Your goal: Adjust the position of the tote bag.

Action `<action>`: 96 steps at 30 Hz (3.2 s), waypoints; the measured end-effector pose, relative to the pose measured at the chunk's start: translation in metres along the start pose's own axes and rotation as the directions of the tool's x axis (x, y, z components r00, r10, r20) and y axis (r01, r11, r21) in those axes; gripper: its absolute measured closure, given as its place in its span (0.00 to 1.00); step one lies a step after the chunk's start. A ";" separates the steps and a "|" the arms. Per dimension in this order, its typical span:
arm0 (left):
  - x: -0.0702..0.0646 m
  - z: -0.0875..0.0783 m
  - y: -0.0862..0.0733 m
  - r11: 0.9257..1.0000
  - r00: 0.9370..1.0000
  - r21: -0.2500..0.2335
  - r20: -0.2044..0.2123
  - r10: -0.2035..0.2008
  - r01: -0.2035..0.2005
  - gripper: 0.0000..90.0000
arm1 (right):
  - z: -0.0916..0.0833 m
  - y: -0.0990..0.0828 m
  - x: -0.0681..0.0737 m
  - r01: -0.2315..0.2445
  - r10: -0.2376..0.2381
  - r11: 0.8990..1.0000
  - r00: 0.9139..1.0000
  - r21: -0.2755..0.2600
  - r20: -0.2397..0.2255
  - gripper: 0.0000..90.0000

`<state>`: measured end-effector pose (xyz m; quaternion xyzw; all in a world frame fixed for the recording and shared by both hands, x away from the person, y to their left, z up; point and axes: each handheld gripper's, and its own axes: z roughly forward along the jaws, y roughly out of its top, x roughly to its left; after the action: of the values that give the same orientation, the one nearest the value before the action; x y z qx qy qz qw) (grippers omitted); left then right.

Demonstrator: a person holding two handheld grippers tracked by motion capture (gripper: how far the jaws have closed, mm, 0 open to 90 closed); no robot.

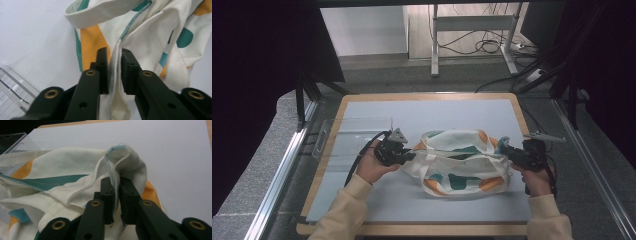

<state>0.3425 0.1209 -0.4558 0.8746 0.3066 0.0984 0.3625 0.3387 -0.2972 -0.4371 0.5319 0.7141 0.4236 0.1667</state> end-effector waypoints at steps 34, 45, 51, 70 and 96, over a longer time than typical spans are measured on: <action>-0.013 -0.034 -0.016 0.988 0.999 -0.145 0.015 -0.053 0.054 0.36 | -0.006 0.031 0.055 0.223 -0.235 0.970 0.963 -0.098 -0.134 0.37; -0.012 -0.039 -0.020 0.985 0.999 -0.162 0.004 -0.052 0.052 0.35 | -0.004 0.025 0.070 0.275 -0.290 0.957 0.929 -0.097 -0.231 0.40; -0.012 -0.037 -0.020 0.987 0.999 -0.154 0.006 -0.047 0.047 0.34 | 0.002 0.021 0.083 0.320 -0.328 0.944 0.905 -0.077 -0.270 0.41; -0.015 -0.035 -0.020 0.989 1.000 -0.145 0.005 -0.031 0.032 0.33 | 0.025 0.009 0.118 0.453 -0.430 0.891 0.842 -0.007 -0.326 0.44; -0.015 -0.034 -0.020 0.990 1.000 -0.139 -0.006 -0.018 0.017 0.33 | 0.048 -0.008 0.121 0.566 -0.502 0.813 0.800 0.134 -0.329 0.94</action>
<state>0.3078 0.1419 -0.4448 0.8441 0.3078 0.1193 0.4225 0.3205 -0.1688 -0.4458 0.2577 0.8948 0.3454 0.1165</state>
